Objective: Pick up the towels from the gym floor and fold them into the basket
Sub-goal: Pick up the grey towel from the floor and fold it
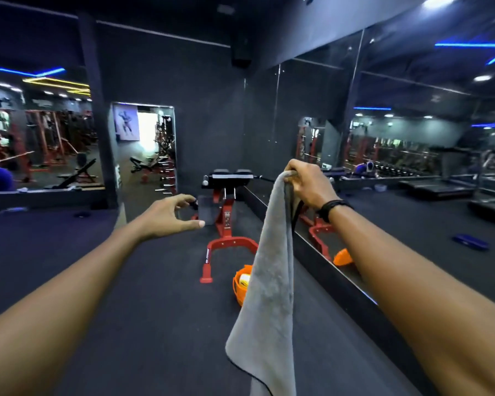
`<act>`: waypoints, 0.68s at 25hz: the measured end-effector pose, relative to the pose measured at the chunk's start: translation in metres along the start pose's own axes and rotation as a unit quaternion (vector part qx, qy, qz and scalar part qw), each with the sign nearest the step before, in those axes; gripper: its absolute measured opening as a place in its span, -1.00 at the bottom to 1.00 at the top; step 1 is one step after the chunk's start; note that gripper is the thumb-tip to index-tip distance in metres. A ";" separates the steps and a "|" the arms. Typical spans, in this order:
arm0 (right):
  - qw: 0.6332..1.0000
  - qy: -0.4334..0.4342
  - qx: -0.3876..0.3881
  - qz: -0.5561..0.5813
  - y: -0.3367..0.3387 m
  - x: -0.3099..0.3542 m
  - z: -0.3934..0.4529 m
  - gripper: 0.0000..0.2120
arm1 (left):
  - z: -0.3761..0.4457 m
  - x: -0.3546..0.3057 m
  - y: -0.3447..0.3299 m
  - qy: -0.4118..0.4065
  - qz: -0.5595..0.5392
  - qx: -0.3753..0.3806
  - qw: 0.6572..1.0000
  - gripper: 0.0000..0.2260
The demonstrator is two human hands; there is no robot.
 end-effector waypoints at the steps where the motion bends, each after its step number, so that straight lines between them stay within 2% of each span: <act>1: 1.000 -0.004 -0.001 -0.009 -0.004 -0.021 0.006 -0.88 | 0.019 0.001 -0.016 -0.005 -0.001 0.009 1.000 -0.39; 8: 0.998 -0.039 0.027 -0.049 -0.056 -0.156 0.080 -0.86 | 0.182 0.014 -0.103 -0.032 -0.024 0.058 0.998 -0.36; 12: 0.996 -0.047 0.053 -0.053 -0.085 -0.218 0.142 -0.89 | 0.281 0.022 -0.139 -0.033 -0.029 0.083 0.996 -0.24; 17: 0.994 -0.043 0.092 -0.050 -0.119 -0.278 0.202 -0.90 | 0.381 0.028 -0.179 -0.041 -0.028 0.108 0.993 -0.37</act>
Point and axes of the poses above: each hand's wrist, its own z-axis towards the middle knuckle, its own y-axis out of the back of the hand, x = y × z, the point moved 9 cm from there along z, towards the middle knuckle, and after that the axes turned 2 degrees about -z, right-handed, at the moved point
